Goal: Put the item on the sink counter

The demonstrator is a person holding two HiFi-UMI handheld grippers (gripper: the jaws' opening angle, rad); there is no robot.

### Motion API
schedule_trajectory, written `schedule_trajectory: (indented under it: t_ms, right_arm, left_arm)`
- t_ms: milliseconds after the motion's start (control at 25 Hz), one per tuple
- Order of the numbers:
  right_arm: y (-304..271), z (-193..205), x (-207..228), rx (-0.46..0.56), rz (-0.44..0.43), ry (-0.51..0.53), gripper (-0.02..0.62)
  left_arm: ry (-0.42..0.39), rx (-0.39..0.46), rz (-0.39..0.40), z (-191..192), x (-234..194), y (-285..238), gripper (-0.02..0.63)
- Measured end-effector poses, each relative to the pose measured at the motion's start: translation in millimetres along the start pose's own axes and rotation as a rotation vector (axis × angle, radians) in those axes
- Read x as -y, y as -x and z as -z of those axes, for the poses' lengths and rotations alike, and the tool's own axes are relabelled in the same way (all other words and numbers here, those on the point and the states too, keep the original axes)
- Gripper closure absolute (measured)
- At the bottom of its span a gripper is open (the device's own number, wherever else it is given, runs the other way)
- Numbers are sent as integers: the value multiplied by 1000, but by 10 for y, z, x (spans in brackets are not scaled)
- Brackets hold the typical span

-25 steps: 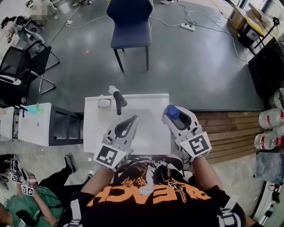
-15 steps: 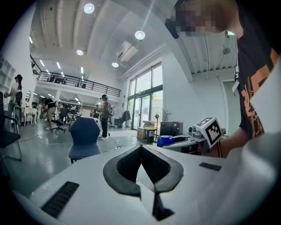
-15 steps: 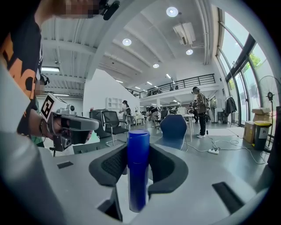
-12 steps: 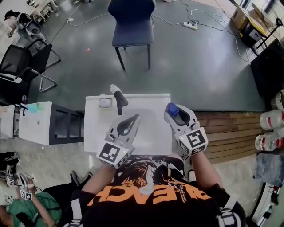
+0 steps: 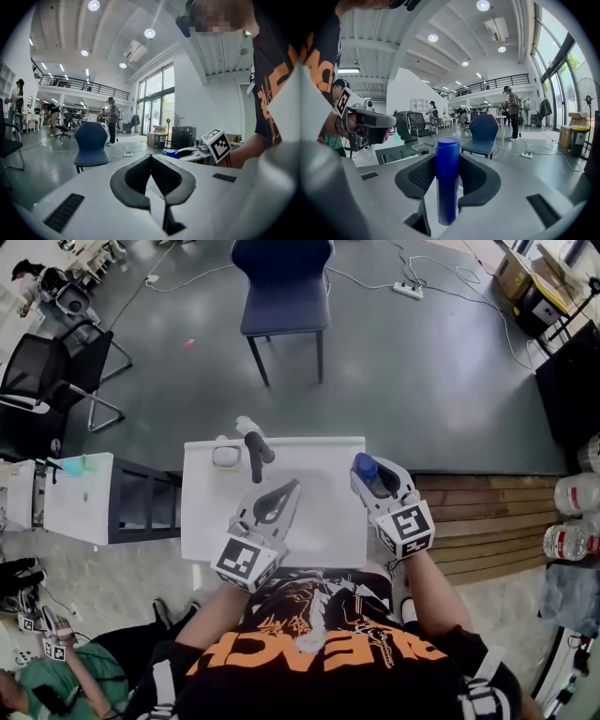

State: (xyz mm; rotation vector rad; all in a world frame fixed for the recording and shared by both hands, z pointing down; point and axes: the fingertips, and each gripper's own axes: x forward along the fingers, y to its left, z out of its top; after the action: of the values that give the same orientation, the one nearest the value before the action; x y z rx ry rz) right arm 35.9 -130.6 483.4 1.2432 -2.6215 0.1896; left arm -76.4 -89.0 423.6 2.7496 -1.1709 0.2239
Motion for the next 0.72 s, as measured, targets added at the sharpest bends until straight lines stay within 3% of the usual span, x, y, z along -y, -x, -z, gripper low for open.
schedule_trajectory:
  t_ms: [720]
  right_arm:
    - [-490,506,224,-79,25,-10,431]
  left_arm:
    - [3,-27,-16,139,-68,-11,591]
